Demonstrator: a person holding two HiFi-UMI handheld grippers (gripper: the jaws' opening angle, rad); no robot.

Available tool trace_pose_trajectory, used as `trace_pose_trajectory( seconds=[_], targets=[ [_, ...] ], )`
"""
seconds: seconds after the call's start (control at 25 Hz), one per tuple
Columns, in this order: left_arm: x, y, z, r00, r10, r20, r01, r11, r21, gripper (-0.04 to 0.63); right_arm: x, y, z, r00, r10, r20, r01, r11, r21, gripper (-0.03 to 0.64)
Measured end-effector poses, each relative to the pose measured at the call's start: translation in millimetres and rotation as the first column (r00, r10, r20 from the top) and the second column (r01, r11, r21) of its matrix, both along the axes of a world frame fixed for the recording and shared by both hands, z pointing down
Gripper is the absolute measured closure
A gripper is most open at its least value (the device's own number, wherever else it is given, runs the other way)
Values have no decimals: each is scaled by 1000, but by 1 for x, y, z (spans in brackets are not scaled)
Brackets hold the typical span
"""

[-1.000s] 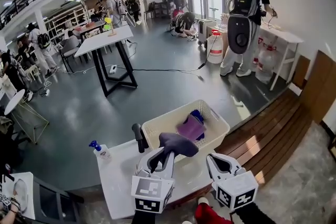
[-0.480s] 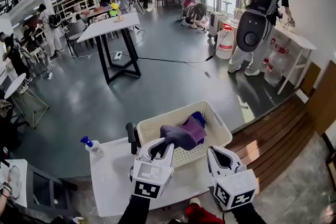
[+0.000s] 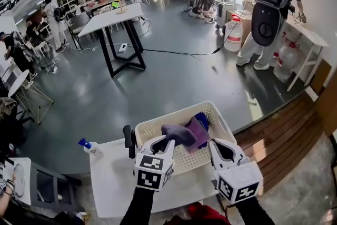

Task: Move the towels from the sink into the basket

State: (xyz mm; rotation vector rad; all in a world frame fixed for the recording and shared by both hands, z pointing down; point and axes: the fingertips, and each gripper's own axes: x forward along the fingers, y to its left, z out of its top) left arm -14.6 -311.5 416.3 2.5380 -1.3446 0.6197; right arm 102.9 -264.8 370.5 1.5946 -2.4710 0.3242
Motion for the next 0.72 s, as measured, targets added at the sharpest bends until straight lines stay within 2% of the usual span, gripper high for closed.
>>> trace_pose_trajectory(
  seconds=[0.32,0.72],
  targets=[
    [-2,-28,31,997,-71,24,73,994,-85,532,-2,-34,1,998,-67,9,67,998,-16,609],
    [-4,-46,60,992,-113,48,119,982,-144,532,-8,-63,17,992,-124,19,125,990,-70,609]
  ],
)
